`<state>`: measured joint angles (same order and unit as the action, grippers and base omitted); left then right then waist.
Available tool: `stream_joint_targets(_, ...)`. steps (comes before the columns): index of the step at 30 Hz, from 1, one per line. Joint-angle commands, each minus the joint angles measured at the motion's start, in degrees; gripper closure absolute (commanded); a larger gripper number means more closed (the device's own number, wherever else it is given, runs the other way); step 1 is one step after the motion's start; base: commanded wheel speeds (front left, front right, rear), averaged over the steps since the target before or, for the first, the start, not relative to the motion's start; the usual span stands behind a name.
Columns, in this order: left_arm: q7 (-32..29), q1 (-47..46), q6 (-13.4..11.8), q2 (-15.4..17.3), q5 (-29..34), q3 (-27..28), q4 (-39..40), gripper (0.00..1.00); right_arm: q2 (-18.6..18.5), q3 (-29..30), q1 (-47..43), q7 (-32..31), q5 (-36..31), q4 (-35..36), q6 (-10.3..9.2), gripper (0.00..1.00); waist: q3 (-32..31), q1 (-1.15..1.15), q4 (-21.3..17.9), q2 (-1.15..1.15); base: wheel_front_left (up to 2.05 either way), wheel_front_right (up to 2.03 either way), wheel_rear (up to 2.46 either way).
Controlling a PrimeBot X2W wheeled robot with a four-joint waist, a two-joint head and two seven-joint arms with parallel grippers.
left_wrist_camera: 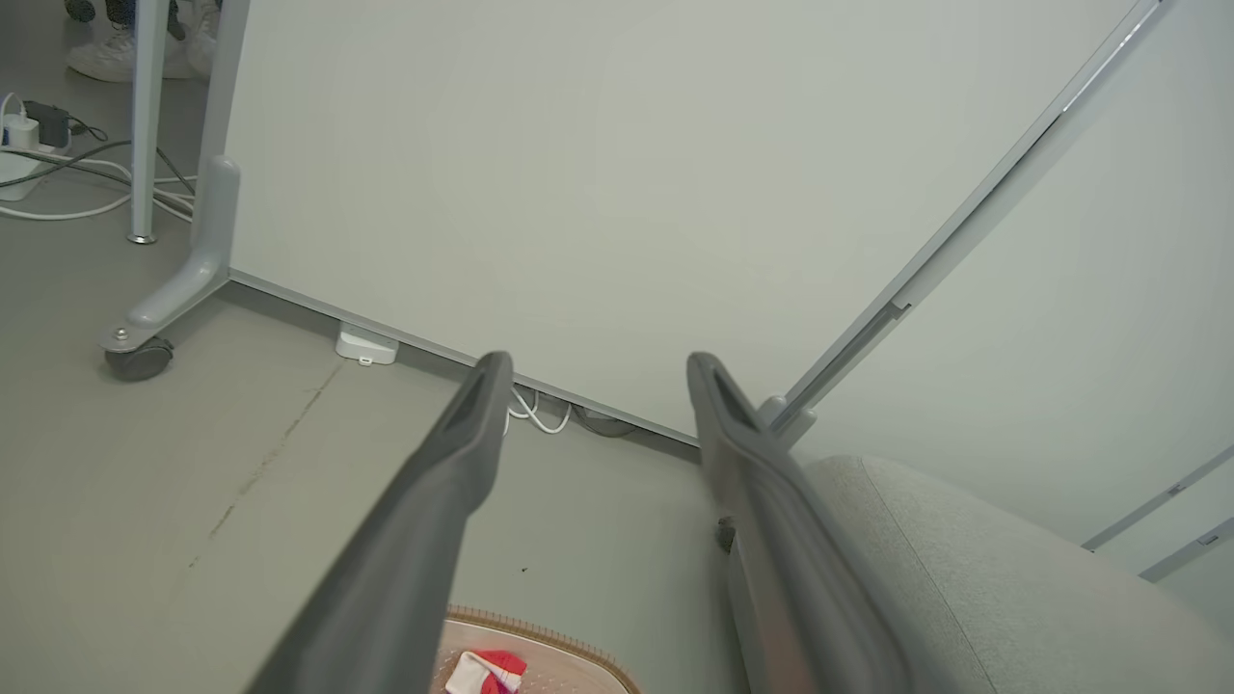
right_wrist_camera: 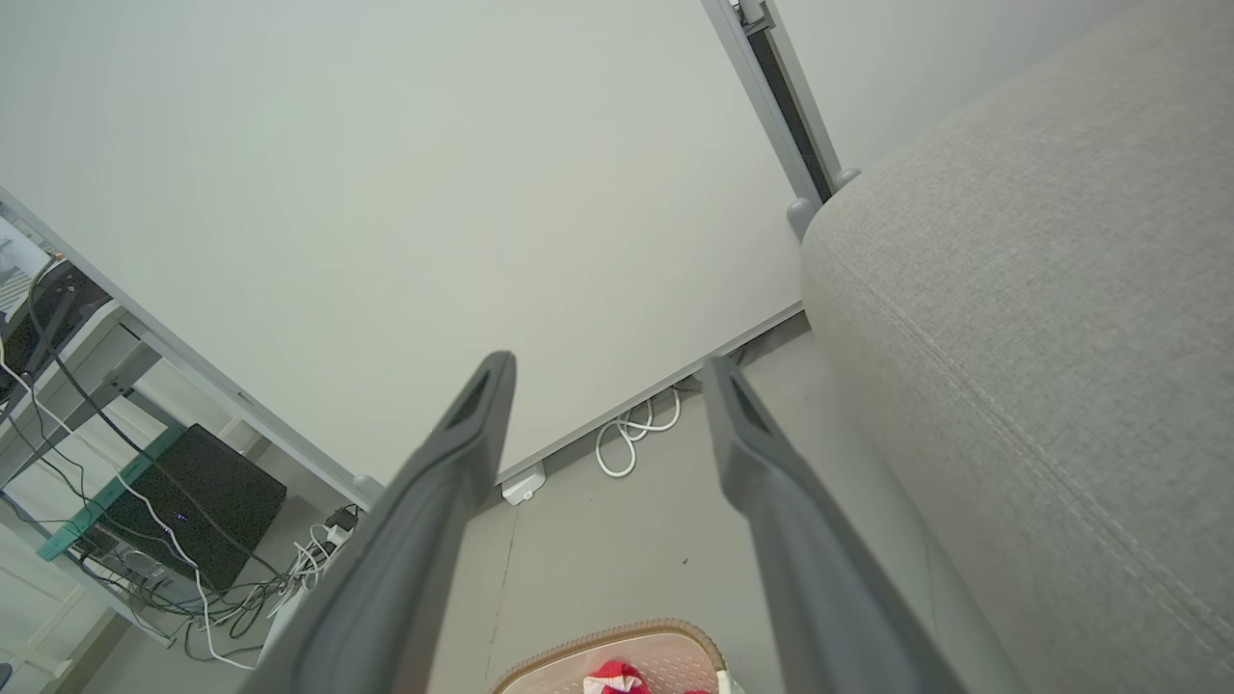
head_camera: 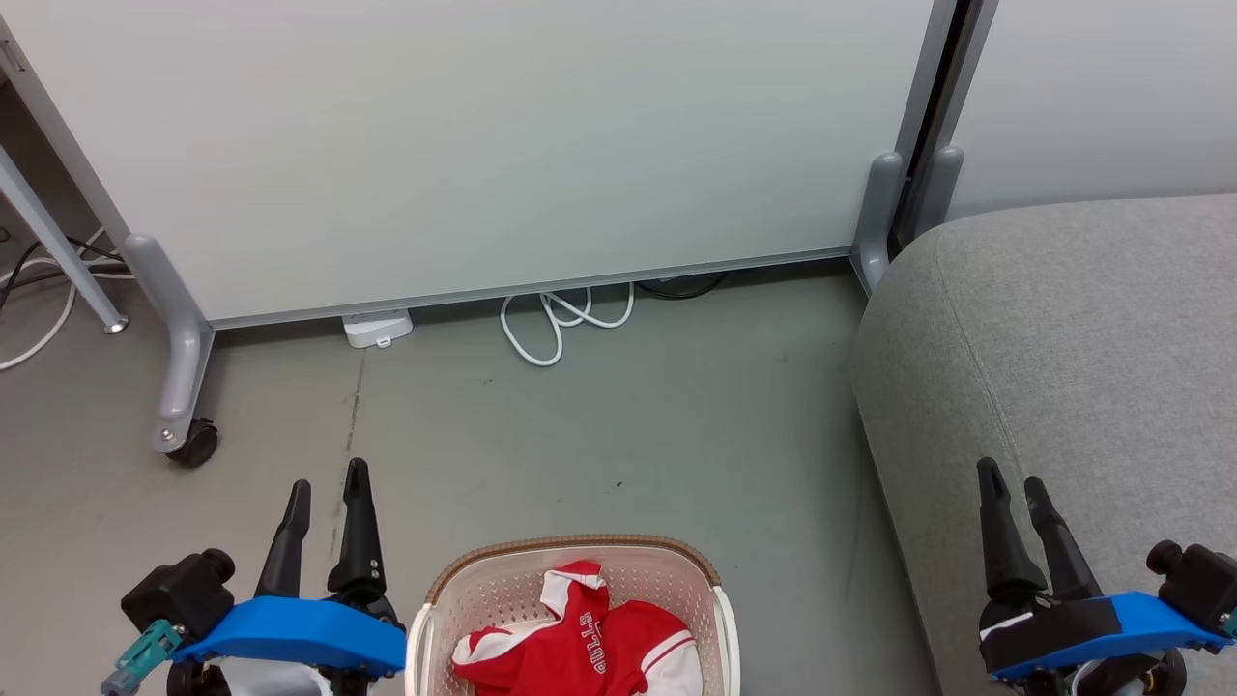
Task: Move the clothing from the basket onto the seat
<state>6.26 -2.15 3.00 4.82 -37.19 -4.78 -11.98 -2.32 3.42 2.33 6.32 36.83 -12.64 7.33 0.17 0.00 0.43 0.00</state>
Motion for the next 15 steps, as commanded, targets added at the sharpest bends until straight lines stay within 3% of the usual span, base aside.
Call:
stream_joint_targets(1,0.73,-0.78,-0.17,0.5,2.03,-0.45,0.71,0.0,-0.47,-0.12,0.08,0.71,-2.2,0.52,0.15,0.0,0.01,0.0,0.01,0.0,0.0,0.0,0.0)
stream_joint_targets(15,2.94,-0.41,0.3,0.3,9.28,-1.35,0.27,0.0,-0.55,-0.62,-0.15,2.88,-10.55,-0.03,0.15,0.0,-0.07,0.0,0.03,0.0,0.0,0.0,0.0)
